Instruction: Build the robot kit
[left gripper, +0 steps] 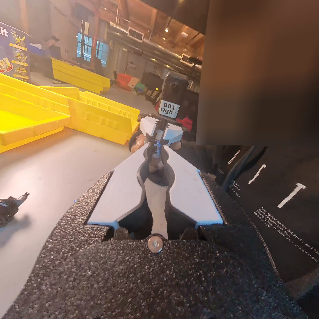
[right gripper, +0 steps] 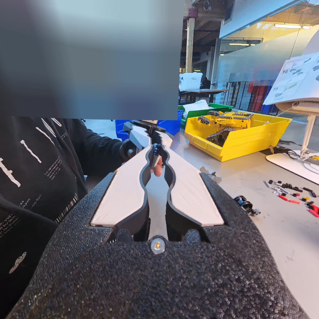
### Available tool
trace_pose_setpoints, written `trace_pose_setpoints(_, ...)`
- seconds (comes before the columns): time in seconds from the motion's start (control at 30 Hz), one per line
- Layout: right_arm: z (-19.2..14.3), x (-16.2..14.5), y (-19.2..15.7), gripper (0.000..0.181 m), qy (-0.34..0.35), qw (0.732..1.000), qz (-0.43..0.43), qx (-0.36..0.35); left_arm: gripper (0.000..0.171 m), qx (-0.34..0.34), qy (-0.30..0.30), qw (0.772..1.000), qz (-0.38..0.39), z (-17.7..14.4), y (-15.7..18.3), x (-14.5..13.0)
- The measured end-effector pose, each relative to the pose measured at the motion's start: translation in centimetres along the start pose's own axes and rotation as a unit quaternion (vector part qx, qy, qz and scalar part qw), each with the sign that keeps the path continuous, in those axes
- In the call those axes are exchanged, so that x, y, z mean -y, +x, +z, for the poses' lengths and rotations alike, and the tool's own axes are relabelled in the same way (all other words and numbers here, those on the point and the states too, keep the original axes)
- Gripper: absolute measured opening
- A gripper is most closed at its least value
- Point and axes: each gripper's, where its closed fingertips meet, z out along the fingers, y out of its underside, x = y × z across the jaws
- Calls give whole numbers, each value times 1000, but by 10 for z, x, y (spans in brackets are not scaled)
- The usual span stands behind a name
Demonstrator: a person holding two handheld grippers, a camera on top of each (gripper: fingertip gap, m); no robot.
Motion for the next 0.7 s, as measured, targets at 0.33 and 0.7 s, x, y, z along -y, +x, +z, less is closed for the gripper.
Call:
trace_pose_setpoints(0.33,2,10,-2,11,39,999,-23,7,8,-71,65,992,-76,-1,7,7)
trace_pose_setpoints(0.7,6,13,-11,24,33,996,-85,5,9,-220,165,934,-230,-16,16,29)
